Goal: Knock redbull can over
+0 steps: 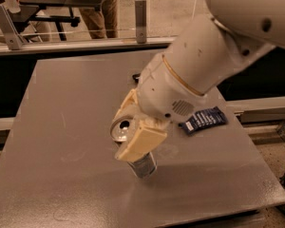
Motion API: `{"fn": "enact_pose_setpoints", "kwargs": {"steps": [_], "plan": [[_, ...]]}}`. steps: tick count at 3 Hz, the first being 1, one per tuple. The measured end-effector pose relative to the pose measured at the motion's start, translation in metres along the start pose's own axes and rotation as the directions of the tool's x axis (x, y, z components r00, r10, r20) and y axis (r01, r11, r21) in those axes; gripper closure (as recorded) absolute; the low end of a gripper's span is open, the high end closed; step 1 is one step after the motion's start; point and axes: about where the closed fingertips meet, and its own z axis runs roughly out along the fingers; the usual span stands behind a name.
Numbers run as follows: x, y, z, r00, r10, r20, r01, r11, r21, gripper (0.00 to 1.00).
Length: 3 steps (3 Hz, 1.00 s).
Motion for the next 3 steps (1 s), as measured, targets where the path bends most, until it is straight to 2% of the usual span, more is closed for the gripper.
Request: {"fn": "enact_pose_setpoints", "kwargs": {"steps": [1,2,3], "plan": [[-0.009,-0.018,0.003,0.99,-0.034,-0.138,0.03,0.999,-0.033,1.0],[-0.008,-0.032,0.022,0.947,-0.095,-0.307,0.072,0.9936,-0.088,0.97],[-0.004,-0.04,0.037,0.905,-0.132,-0.404,0.093,0.9889,-0.116,0.67]]}}
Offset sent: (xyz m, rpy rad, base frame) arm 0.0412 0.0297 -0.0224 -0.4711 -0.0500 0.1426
